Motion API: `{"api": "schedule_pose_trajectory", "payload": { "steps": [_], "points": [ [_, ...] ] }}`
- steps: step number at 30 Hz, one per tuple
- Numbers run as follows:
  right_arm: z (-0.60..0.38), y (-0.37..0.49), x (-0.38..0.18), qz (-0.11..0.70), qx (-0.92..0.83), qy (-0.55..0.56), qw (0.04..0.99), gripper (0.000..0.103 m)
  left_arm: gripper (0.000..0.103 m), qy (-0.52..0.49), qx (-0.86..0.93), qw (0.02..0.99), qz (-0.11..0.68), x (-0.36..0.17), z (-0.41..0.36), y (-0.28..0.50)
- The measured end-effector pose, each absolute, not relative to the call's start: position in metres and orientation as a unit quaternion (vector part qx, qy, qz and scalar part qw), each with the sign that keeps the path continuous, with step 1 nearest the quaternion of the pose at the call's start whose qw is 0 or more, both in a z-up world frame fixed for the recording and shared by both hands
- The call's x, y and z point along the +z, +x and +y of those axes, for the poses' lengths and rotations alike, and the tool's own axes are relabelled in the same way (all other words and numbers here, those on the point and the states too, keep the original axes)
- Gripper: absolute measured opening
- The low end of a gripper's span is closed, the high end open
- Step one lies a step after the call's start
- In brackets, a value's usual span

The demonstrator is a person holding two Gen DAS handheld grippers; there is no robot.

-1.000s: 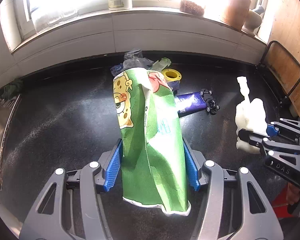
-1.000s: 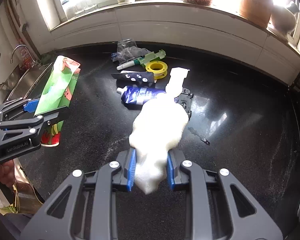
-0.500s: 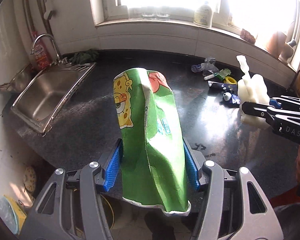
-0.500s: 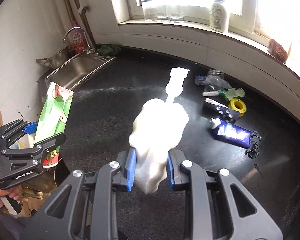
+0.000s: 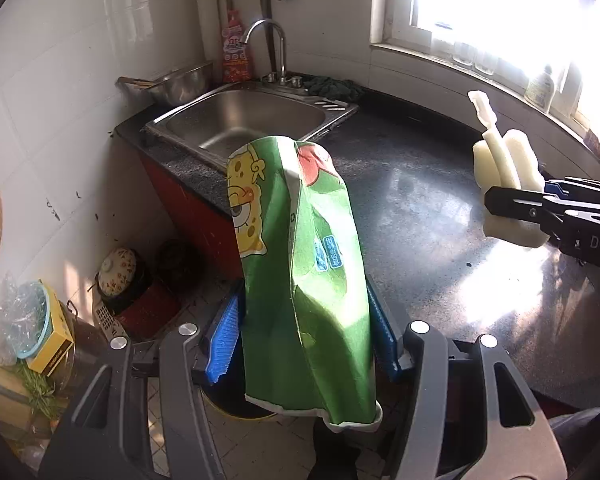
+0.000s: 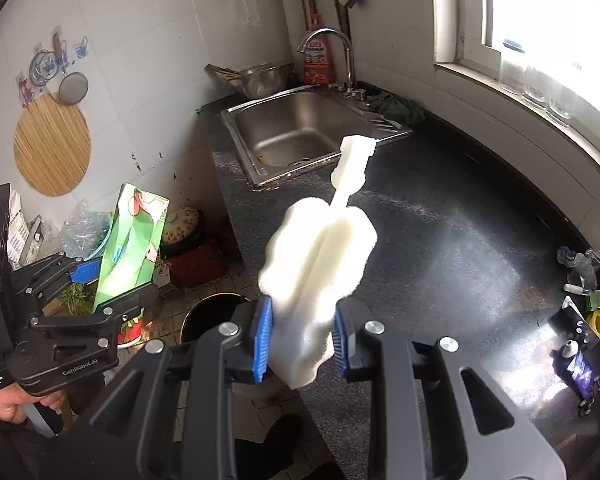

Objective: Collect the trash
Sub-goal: 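Carry the wrapper and foam with both tools over to the black trash bin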

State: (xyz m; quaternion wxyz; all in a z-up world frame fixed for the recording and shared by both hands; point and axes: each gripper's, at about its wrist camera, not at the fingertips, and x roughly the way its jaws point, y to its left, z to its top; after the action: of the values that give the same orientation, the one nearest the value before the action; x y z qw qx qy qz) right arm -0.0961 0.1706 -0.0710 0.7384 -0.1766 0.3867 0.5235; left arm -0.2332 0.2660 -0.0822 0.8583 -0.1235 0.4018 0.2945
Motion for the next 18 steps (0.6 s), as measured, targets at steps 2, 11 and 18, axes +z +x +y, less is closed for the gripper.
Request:
{"api": "schedule_pose_trajectory", "payload": {
  "steps": [2,11,18],
  "points": [
    [0.19,-0.11,-0.072,0.387,0.545,-0.187,0.72,0.026,0.056,-0.137,0.311,0.851,0.401,-0.085,0.275,-0.248],
    [0.269,-0.174,-0.107,0.418,0.623,-0.232,0.619,0.026,0.056,-0.216,0.366,0.803,0.418,-0.148,0.318,-0.306],
    [0.313,-0.209,-0.162,0.457,0.639,-0.268,0.558,0.026,0.056,-0.25,0.366,0.782,0.438,-0.223,0.34,-0.331]
  ]
}}
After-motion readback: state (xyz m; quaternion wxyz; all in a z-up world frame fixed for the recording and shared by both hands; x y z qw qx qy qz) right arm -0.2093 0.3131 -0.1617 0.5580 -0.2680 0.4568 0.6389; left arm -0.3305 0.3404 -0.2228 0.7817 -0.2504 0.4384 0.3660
